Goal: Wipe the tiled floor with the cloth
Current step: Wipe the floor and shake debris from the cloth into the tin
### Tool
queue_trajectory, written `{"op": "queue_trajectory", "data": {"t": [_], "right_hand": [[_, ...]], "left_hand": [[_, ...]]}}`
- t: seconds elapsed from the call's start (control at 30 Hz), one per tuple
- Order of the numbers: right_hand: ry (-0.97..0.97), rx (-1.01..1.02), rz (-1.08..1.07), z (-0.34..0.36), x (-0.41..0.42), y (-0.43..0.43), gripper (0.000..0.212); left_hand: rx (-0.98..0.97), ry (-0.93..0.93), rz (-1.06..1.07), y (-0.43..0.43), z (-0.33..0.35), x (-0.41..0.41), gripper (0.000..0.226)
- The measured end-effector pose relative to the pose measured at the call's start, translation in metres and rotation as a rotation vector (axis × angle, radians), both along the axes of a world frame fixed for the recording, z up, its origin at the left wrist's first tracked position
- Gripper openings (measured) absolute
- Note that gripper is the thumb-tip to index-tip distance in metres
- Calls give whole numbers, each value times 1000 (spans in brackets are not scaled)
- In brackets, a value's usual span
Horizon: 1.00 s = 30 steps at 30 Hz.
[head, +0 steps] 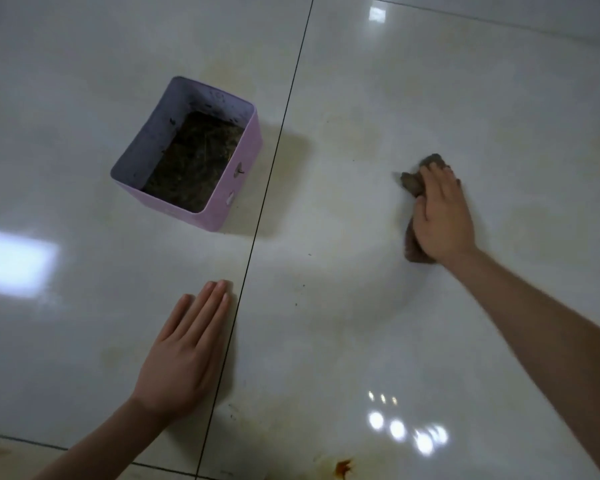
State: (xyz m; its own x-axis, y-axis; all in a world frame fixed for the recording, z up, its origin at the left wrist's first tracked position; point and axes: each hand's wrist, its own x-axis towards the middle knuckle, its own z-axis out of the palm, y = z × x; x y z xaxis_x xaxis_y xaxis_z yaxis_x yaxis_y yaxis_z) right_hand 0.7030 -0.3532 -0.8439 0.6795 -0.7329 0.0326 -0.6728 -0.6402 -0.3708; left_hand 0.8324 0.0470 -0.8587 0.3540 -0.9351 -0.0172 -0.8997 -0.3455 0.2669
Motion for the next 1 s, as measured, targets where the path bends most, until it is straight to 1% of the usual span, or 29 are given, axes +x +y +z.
{"op": "queue_trajectory", "data": {"t": [0.07,0.1,0.13,0.2,0.23,0.27,0.3,0.33,0.37,0.4,0.43,0.47,0.53,0.57,0.6,0.63,0.67,0.7,0.77,0.8,0.83,0.87,0.9,0.97,1.0], "right_hand": [[-44,-48,-14,-4,25,39,49],[-85,-42,42,-5,39,65,47],[-138,-39,144,-8,49,94,44],[-245,-63,477,-15,48,157,37],[-205,-14,710,-14,42,180,38],[-105,-13,952,-13,31,188,42],[-41,-4,1154,-15,32,182,48],[-2,43,1280,-19,36,167,50],[40,149,1254,-19,43,148,48],[81,210,1132,-17,51,125,44],[170,162,1008,-18,57,98,42],[193,133,905,-17,62,70,43],[213,103,655,-10,71,12,45],[217,86,462,-5,78,-15,45],[198,41,313,-1,83,-35,45],[169,-21,225,2,96,-43,45],[124,-70,215,5,102,-37,46],[82,-84,274,5,104,-15,46],[1,-119,471,-5,80,50,44],[-52,-107,578,-8,57,88,42],[-63,-59,707,-12,30,117,41],[-31,-12,850,-11,6,140,42],[15,41,997,-5,-10,150,44],[69,152,1256,5,-14,133,47],[48,170,1287,8,-8,116,43]], "left_hand": [[-4,2,2,-1,1,0,58],[-6,-2,0,-2,1,0,58],[-4,-6,-2,-2,0,1,58],[4,-7,-1,-2,0,2,57],[6,-9,2,-2,0,2,57],[5,-6,5,-3,0,2,57],[3,0,7,-3,0,1,57],[-1,2,7,-3,1,1,56],[-2,-3,4,-3,1,1,56],[0,-12,1,-3,2,2,56],[5,-19,2,-4,2,3,56],[10,-24,7,-4,2,2,56],[14,-37,23,-4,2,1,55],[14,-40,29,-4,2,0,55],[13,-40,33,-3,1,0,55],[11,-42,36,-3,1,0,55],[12,-44,37,-3,0,1,55],[15,-45,38,-2,0,1,55],[28,-45,50,-2,-1,1,56],[36,-46,55,-2,-1,1,56],[44,-45,56,-2,-1,2,56],[53,-43,60,-3,0,2,56],[64,-37,69,-3,1,2,56],[78,-27,73,-3,3,2,56],[80,-28,70,-3,3,1,56]]}}
